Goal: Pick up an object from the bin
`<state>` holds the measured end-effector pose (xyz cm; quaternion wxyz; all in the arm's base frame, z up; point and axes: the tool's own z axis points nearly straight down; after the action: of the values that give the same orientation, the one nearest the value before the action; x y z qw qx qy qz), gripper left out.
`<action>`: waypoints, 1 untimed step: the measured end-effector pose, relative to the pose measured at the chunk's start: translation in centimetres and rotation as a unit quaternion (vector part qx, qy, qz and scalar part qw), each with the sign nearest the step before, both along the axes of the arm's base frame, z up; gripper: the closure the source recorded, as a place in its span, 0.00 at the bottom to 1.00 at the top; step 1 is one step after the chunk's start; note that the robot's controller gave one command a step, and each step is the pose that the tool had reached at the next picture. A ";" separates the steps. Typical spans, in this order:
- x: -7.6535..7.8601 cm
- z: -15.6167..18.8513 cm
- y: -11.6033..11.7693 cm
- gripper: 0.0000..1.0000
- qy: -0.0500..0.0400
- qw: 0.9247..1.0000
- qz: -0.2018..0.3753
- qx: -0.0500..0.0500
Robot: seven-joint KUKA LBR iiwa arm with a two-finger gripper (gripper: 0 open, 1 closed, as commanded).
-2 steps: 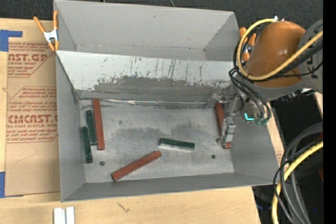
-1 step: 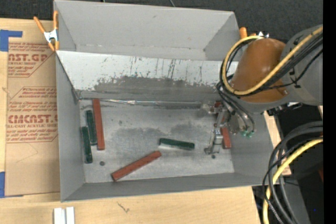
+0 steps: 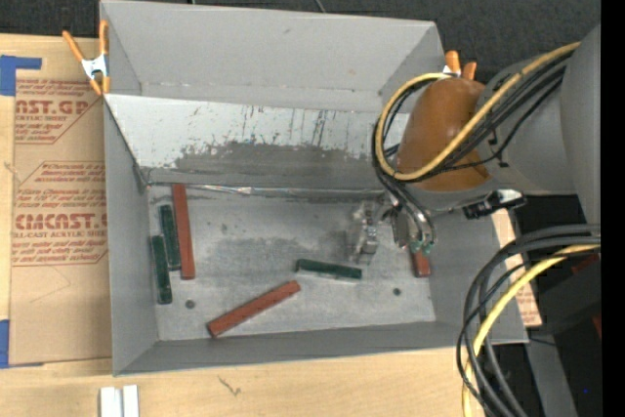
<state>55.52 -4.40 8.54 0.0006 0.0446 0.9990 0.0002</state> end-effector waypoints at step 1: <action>0.0 0.0 0.0 0.00 0.000 1.000 0.000 0.000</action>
Offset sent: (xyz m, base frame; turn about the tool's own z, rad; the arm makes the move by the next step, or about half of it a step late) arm 0.0000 0.0000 0.0000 0.0000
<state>55.52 -4.41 8.54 0.0006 0.0445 0.9990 0.0000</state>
